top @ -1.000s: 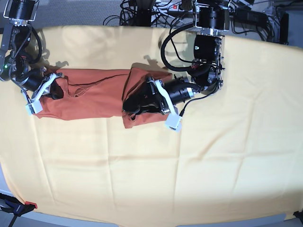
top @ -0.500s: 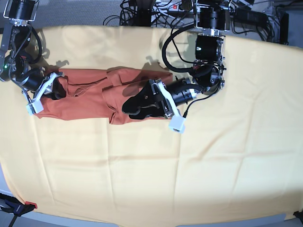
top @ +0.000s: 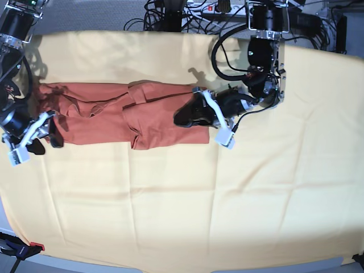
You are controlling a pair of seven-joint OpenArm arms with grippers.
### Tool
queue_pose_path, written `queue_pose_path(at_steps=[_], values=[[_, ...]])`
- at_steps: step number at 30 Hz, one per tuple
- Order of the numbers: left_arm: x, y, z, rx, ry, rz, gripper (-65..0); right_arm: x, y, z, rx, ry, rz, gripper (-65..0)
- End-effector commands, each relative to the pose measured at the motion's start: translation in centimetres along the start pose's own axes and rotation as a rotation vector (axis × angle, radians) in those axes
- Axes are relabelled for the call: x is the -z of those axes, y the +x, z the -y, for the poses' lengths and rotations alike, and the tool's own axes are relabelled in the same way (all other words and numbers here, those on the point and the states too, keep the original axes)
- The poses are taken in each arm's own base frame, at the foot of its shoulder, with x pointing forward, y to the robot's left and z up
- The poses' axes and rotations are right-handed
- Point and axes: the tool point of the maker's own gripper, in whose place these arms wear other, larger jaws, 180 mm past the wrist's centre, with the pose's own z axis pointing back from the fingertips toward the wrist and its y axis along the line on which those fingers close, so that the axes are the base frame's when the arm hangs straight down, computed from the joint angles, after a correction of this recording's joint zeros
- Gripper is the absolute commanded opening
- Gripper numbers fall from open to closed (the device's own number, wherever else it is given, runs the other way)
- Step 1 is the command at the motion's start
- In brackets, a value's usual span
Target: Fold the T-shirt properly
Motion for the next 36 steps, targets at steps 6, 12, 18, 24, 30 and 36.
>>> queue_pose_path(at_steps=[6, 12, 18, 24, 30, 36], values=[[-2.6, 1.4, -1.8, 0.070, 0.041, -0.005, -65.0, -4.4, -1.9, 5.1, 0.146, -0.188, -0.020, -24.5], [-5.0, 2.0, -3.0, 0.081, 0.056, -0.014, -65.0, -5.6, -6.7, 4.5, 0.324, -0.156, -0.052, -24.2], [-7.1, 2.1, -4.1, 0.097, 0.083, -0.045, -65.0, -3.6, -9.2, 1.9, 0.477, -0.008, -0.001, -24.2], [-8.8, 2.9, -5.5, 0.110, 0.134, -0.033, -65.0, -2.0, -12.0, 1.6, 0.607, 0.043, -0.004, -24.1], [-10.1, 4.0, -6.4, 0.109, 0.174, 0.006, -65.0, -0.7, -12.2, 1.4, 0.717, 0.110, 0.033, -24.2], [-10.3, 4.2, -6.6, 0.098, 0.188, 0.015, -65.0, -0.1, -12.1, -1.5, 0.719, 0.239, -0.039, -24.3]])
